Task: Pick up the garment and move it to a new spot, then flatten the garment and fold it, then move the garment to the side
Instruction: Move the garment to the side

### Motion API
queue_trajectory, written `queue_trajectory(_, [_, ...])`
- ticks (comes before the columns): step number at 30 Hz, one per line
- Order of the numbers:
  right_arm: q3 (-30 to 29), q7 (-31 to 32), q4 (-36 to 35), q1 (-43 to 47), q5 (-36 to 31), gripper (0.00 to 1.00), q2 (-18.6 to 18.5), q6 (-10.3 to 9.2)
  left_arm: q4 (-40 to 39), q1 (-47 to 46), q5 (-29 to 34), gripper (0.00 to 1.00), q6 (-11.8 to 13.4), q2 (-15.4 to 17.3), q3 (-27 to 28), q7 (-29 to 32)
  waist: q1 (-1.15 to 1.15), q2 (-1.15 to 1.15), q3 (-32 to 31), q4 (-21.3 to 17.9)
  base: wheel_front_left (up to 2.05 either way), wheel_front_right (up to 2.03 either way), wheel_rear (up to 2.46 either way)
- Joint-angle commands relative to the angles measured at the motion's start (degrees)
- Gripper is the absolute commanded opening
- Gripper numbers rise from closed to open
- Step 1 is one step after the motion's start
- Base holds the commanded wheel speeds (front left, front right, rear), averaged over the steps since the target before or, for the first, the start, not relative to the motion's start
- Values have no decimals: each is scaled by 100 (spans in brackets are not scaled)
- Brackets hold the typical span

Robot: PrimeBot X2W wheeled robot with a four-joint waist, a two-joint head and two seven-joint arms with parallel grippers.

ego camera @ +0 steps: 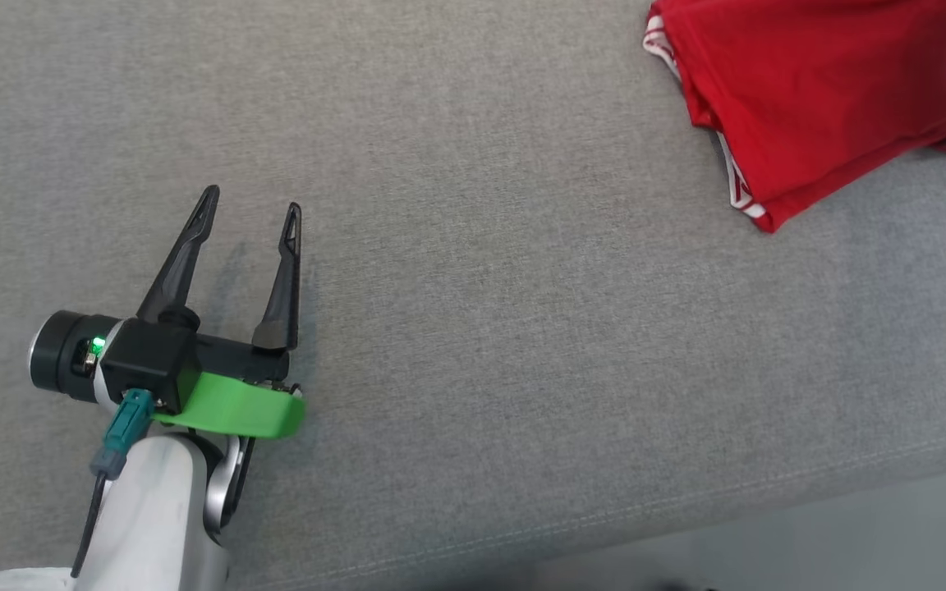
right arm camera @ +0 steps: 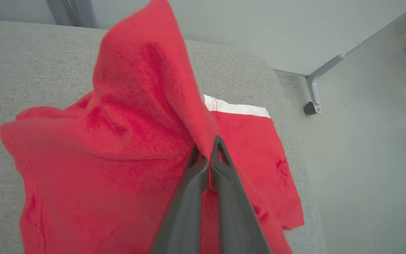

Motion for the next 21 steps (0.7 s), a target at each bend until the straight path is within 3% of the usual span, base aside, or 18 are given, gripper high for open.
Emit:
queue_trajectory(1, [-60,45,-89,-105,-58,0,-109,-10,-61,-131,46,100,-6,102,-4,39,-1,0,330,-346,0,0,0])
queue_trajectory(13, [-697,3,-118,-213,-248,0,-659,-10,-178,-220,-37,100,-17,205,-181,154,-1,0,576,-282,0,0,0])
queue_trajectory(21, [-1538,-298,95,-141,-1178,0,-752,-10,-150,-295,-26,100,-25,254,-384,207,-1,0,722,96,0,0,0])
